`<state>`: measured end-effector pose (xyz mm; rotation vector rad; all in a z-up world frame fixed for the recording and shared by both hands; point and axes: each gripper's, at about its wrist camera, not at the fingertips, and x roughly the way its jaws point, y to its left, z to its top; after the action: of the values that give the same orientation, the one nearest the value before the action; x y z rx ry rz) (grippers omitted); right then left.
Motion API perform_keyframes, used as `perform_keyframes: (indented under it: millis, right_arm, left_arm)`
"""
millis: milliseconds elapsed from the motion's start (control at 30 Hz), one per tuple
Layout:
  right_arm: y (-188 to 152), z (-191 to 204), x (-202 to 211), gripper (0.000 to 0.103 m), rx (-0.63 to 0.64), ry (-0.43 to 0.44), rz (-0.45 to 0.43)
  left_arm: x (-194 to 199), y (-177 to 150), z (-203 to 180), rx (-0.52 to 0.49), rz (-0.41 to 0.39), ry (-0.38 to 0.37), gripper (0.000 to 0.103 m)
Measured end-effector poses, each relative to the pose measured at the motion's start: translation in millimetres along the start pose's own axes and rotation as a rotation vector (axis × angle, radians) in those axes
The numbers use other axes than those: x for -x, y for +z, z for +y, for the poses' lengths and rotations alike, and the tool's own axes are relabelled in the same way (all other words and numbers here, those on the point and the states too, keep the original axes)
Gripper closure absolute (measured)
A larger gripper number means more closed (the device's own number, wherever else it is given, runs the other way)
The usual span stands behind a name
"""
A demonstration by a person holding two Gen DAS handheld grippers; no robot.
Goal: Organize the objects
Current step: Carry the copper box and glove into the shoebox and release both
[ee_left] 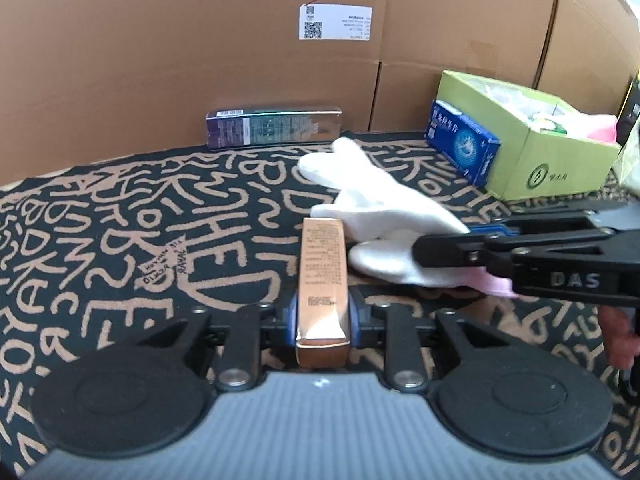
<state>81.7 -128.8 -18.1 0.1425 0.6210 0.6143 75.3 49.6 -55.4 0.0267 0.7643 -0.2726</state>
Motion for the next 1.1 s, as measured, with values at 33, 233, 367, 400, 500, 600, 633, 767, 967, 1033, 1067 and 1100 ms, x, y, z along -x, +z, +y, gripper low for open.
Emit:
perform_keyframes:
  millis: [33, 233, 367, 400, 500, 600, 633, 767, 967, 1033, 1067, 1100]
  right_arm:
    - [0, 1, 8, 0.09, -0.007, -0.007, -0.022]
    - [5, -3, 67, 0.09, -0.041, -0.039, -0.165]
    - [10, -16, 108, 0.09, -0.075, -0.092, -0.263]
    - [11, -20, 117, 0.09, -0.081, -0.115, -0.285]
    - [12, -36, 145, 0.09, -0.109, -0.198, -0.344]
    - [15, -56, 170, 0.09, -0.146, -0.292, -0.399]
    - [16, -62, 178, 0.09, -0.156, -0.329, -0.419]
    - [23, -88, 199, 0.09, -0.172, -0.458, -0.466]
    - [39, -123, 194, 0.09, -0.076, -0.655, -0.46]
    - [45, -132, 184, 0.09, -0.031, -0.704, -0.45]
    - [48, -137, 178, 0.09, -0.013, -0.722, -0.449]
    - [49, -142, 173, 0.09, 0.0, -0.733, -0.447]
  left_arm:
    - [3, 2, -1, 0.007, -0.006, -0.011, 0.08]
    - [23, 29, -32, -0.031, -0.096, -0.062, 0.08]
    - [28, 58, -69, -0.085, -0.155, -0.126, 0.08]
    - [28, 65, -81, -0.103, -0.169, -0.142, 0.08]
    - [26, 86, -116, -0.144, -0.2, -0.192, 0.08]
    - [20, 107, -149, -0.163, -0.212, -0.242, 0.08]
    - [17, 114, -159, -0.168, -0.215, -0.254, 0.08]
    - [0, 140, -198, -0.187, -0.21, -0.281, 0.08]
    - [-41, 172, -238, -0.167, -0.185, -0.278, 0.08]
    - [-58, 179, -242, -0.146, -0.166, -0.291, 0.08]
    - [-65, 181, -244, -0.134, -0.159, -0.3, 0.08]
    - [-72, 184, -246, -0.125, -0.153, -0.306, 0.08]
